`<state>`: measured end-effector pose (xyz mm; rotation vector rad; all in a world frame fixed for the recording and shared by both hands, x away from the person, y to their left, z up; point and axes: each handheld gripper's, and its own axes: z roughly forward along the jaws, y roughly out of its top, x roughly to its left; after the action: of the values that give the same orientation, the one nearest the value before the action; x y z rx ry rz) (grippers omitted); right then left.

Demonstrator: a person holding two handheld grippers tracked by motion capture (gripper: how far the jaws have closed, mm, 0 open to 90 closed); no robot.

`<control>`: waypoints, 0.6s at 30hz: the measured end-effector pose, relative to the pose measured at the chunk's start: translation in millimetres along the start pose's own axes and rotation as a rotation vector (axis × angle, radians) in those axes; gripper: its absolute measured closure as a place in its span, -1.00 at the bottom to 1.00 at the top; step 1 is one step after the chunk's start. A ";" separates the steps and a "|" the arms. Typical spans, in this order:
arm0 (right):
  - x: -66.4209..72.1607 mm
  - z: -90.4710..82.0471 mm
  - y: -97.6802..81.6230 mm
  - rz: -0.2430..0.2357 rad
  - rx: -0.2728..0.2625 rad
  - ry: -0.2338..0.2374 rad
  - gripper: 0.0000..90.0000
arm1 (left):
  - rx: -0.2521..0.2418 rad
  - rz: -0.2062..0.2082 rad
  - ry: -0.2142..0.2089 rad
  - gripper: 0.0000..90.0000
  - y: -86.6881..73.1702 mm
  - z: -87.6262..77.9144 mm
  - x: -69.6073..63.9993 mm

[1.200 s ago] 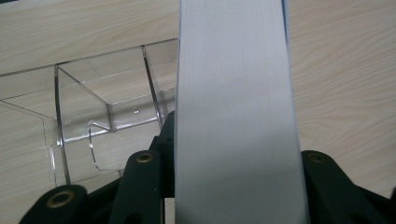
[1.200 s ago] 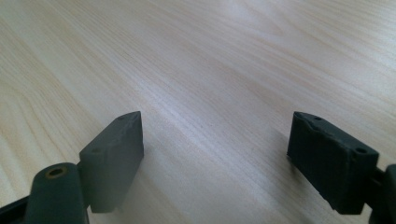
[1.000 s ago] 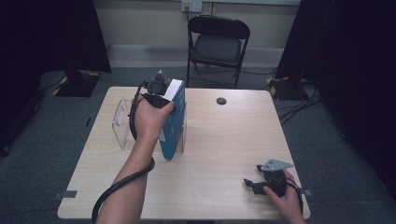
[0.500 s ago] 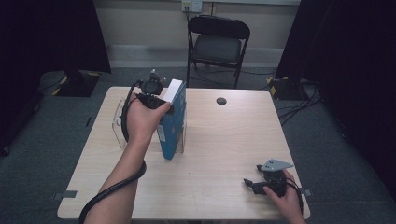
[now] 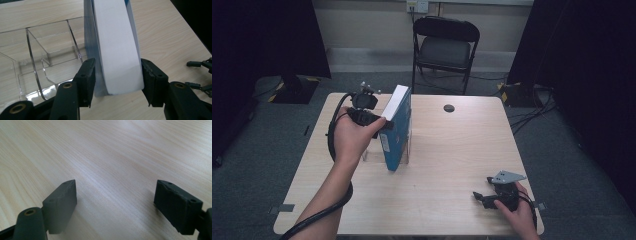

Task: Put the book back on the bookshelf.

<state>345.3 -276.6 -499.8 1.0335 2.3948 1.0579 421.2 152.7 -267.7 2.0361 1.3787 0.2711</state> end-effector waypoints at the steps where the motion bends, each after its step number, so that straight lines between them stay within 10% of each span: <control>1: 0.2 -0.2 -0.1 0.002 0.000 -0.001 -0.60 | 0.004 -0.002 -0.005 0.09 -1.5 -0.7 1.2; 18: 0.3 -0.3 -0.4 0.002 -0.003 0.000 -0.60 | -0.013 0.005 -0.072 -0.01 -21.9 -13.0 14.0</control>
<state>344.7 -276.7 -499.9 1.0344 2.3918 1.0622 404.1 175.4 -273.9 2.0193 1.3246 0.2072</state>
